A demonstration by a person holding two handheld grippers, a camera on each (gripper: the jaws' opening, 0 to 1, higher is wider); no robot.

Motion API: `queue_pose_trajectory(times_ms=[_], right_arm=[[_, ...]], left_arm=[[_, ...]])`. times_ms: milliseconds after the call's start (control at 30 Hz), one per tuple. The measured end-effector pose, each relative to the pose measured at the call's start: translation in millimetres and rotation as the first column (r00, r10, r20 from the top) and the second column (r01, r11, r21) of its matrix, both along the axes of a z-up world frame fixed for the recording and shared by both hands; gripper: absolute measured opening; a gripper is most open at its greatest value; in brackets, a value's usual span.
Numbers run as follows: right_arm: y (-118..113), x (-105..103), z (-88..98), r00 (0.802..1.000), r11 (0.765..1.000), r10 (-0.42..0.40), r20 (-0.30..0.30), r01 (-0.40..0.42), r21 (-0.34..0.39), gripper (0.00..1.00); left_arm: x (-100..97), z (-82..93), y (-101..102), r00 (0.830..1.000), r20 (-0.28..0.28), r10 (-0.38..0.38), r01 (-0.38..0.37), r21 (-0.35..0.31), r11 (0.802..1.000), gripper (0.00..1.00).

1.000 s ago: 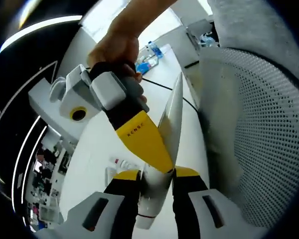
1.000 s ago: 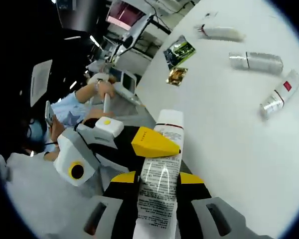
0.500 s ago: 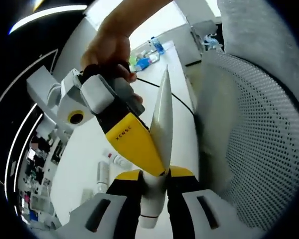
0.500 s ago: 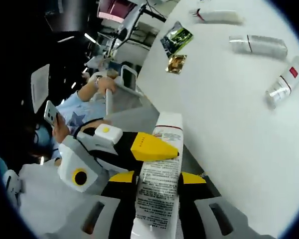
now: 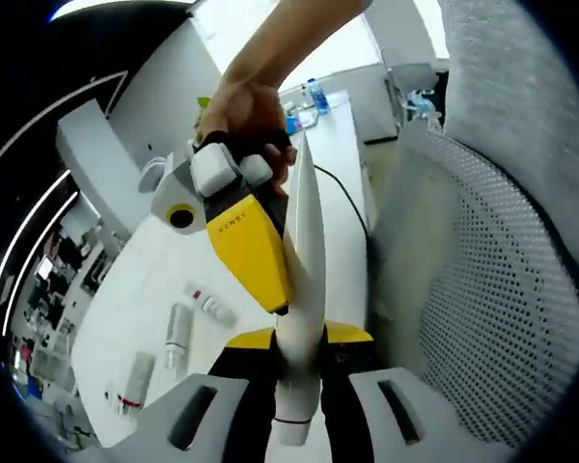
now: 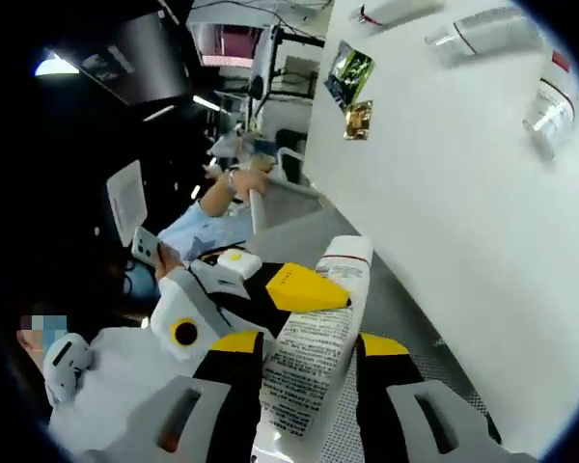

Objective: Arrange the skincare products in the storage area until every visible bottle or jar stands upright without overlapping.

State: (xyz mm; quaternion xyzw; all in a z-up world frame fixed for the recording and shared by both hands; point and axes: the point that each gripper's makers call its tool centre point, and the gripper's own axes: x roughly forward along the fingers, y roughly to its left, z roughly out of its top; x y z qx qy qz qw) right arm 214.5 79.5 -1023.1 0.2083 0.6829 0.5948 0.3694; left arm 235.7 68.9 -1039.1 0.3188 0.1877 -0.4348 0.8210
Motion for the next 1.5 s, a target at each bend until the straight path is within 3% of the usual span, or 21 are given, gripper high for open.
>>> queue_pose_trajectory(times_ms=[133,200,367,433,467,567,633,700,800,867,1000,1067,1100,1167,1267,1300,1367,1467,1500], right_arm=[[5,11,5.0,0.993,0.991,-0.117,-0.028,0.118,0.069,0.45],[8,19,11.3,0.977,0.977,-0.190,-0.092,0.198,0.082,0.51],[10,39,24.1,0.943,0.936,-0.298,-0.150,0.320,0.149,0.51],[11,52,27.2,0.924,0.907,-0.358,-0.135,0.379,0.186,0.55],[13,64,30.6,0.900,0.875,-0.417,-0.126,0.435,0.211,0.57],[13,80,40.7,0.858,0.818,-0.497,-0.132,0.514,0.260,0.60],[13,89,43.8,0.834,0.787,-0.538,-0.123,0.549,0.282,0.64],[10,89,43.7,0.835,0.788,-0.540,-0.106,0.545,0.284,0.68],[8,94,43.6,0.824,0.777,-0.562,-0.068,0.555,0.298,0.71],[7,97,45.1,0.812,0.763,-0.580,-0.062,0.569,0.308,0.76],[4,111,43.4,0.763,0.722,-0.646,-0.005,0.613,0.322,0.86],[4,112,43.7,0.756,0.719,-0.653,0.035,0.605,0.341,0.86],[4,113,44.4,0.750,0.716,-0.659,0.051,0.605,0.349,0.85],[3,114,44.9,0.735,0.713,-0.669,0.109,0.593,0.374,0.83],[5,113,48.7,0.710,0.704,-0.684,0.167,0.583,0.406,0.78],[7,110,50.8,0.708,0.702,-0.686,0.169,0.582,0.411,0.79],[12,103,50.1,0.714,0.726,-0.666,0.218,0.551,0.412,0.79],[22,88,46.9,0.716,0.784,-0.604,0.350,0.455,0.422,0.74],[26,84,47.3,0.717,0.792,-0.592,0.367,0.436,0.427,0.71]], left_arm=[[0.9,2.9,-1,0.999,-0.031,0.035,-0.037,-0.069,0.997,0.15],[0.9,2.6,-1,0.998,-0.048,0.045,-0.049,-0.097,0.994,0.15],[2.3,5.0,0,0.994,-0.084,0.066,-0.078,-0.155,0.985,0.15],[3.1,8.2,1,0.992,-0.101,0.077,-0.096,-0.197,0.976,0.15],[3.9,9.2,2,0.991,-0.101,0.083,-0.103,-0.205,0.973,0.15],[6.2,11.7,9,0.985,-0.127,0.114,-0.143,-0.250,0.958,0.15],[8.5,14.3,12,0.978,-0.152,0.140,-0.180,-0.292,0.939,0.15],[11.4,17.0,16,0.974,-0.164,0.158,-0.204,-0.320,0.925,0.15],[14.7,19.0,21,0.965,-0.187,0.182,-0.239,-0.355,0.904,0.15],[16.1,21.0,24,0.956,-0.216,0.196,-0.269,-0.393,0.879,0.15],[19.5,22.2,32,0.934,-0.271,0.231,-0.335,-0.444,0.831,0.15],[22.0,23.1,38,0.927,-0.279,0.249,-0.356,-0.456,0.815,0.15],[23.6,23.4,41,0.916,-0.304,0.263,-0.385,-0.476,0.791,0.15],[25.9,23.9,45,0.903,-0.330,0.275,-0.414,-0.498,0.762,0.15],[27.5,23.6,49,0.885,-0.366,0.289,-0.451,-0.514,0.730,0.16],[27.8,22.3,50,0.882,-0.371,0.291,-0.456,-0.511,0.729,0.16],[27.5,20.4,51,0.874,-0.382,0.301,-0.470,-0.502,0.726,0.16],[28.0,16.8,52,0.855,-0.411,0.316,-0.499,-0.490,0.715,0.16],[28.0,15.7,54,0.849,-0.418,0.323,-0.509,-0.485,0.711,0.16]])
